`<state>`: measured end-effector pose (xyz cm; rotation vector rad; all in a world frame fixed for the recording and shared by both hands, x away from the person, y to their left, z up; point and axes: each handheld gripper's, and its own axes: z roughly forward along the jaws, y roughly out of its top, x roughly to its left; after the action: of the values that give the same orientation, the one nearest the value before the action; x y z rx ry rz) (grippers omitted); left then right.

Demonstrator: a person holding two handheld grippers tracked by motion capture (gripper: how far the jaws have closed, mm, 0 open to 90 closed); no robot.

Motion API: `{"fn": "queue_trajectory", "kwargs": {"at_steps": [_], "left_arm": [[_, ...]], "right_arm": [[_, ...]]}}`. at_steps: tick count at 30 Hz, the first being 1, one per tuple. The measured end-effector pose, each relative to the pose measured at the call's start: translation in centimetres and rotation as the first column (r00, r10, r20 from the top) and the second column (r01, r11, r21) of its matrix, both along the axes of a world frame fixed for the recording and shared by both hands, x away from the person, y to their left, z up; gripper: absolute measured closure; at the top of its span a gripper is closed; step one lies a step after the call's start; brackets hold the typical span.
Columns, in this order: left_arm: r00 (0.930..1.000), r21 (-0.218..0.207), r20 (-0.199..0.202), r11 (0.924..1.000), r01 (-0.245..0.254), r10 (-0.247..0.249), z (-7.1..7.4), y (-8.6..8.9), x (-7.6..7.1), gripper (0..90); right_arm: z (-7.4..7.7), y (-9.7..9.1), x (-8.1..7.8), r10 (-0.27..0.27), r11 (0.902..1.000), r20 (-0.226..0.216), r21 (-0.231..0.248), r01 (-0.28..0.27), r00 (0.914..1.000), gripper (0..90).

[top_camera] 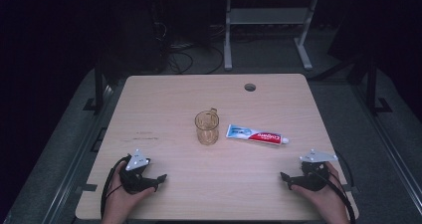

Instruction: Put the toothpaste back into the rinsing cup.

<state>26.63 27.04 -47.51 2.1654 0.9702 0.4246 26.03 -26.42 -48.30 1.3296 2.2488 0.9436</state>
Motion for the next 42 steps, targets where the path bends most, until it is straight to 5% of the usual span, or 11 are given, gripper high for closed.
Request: {"fn": "queue_trajectory", "kwargs": {"at_steps": [7,11,33,42], "left_arm": [[1.0000,0.000,0.000,1.0000,0.000,0.000,0.0,0.0,0.0,12.8],[1.0000,0.000,0.000,1.0000,0.000,0.000,0.0,0.0,0.0,12.9],[1.0000,0.000,0.001,1.0000,0.008,-0.008,0.0,0.0,0.0,12.9],[0.9999,0.001,0.001,0.9999,0.012,-0.012,0.0,0.0,0.0,12.9]], "right_arm": [[0.3,-0.2,-0.3,0.021,0.9997,0.013,0.010,-0.021,0.9997,17.1],[0.9,-0.5,-0.5,0.025,0.9995,0.008,0.020,-0.025,0.9997,34.0],[3.1,-1.0,-0.3,0.058,0.9958,0.040,0.069,-0.060,0.9975,66.5],[3.9,-0.9,0.4,0.066,0.9943,0.000,0.084,-0.065,0.9978,79.5]]}}
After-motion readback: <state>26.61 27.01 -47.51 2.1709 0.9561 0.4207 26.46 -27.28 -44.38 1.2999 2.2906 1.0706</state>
